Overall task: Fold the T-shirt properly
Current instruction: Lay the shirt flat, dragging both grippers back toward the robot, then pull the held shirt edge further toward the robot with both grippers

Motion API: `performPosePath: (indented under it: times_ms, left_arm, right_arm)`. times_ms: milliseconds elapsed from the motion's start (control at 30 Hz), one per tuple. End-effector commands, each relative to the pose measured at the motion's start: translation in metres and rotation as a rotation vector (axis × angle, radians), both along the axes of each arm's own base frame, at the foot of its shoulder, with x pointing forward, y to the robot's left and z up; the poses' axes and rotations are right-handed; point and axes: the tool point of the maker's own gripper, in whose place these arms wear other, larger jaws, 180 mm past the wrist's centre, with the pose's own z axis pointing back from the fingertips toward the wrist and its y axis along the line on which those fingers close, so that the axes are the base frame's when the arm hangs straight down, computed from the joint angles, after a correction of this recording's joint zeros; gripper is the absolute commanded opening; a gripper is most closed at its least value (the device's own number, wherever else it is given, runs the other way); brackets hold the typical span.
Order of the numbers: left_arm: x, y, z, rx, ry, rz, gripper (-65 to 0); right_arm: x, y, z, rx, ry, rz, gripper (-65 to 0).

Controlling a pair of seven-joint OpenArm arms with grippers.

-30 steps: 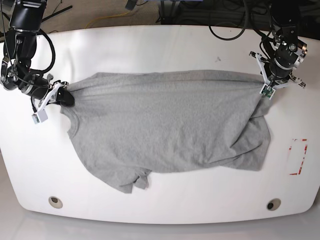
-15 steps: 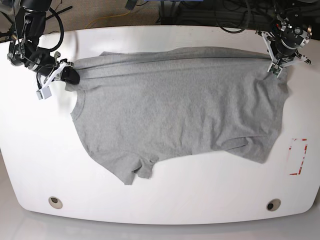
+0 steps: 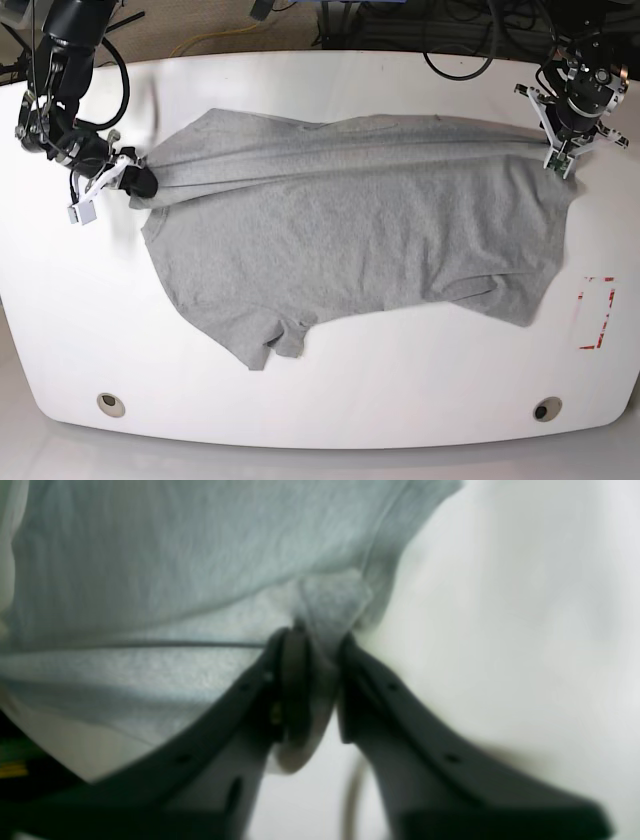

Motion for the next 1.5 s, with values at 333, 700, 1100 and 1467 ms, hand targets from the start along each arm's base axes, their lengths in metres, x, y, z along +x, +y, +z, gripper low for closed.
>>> performPosePath:
  times_ms: [333,700,1100,1467]
  left_arm:
    - [0.011,0.008,0.013,0.034,-0.041,0.008,-65.0]
    - [0.022,0.007,0.02,0.033,-0.073,0.006,-65.0]
    - [0.022,0.004,0.019,0.032,-0.065,-0.015,-65.0]
    - [0.022,0.005,0.019,0.033,-0.065,-0.014,-65.0]
  right_arm:
    - [0.001,-0.013,0.017,-0.023,-0.018,0.001,-13.3]
    - [-0.071,0.052,-0.011,0.045,0.062,0.053,-13.3]
    - [-0.083,0.118,-0.039,0.081,0.135,0.179,-13.3]
    - [-0.06,0.16,-0.041,0.046,0.111,0.236,-13.5]
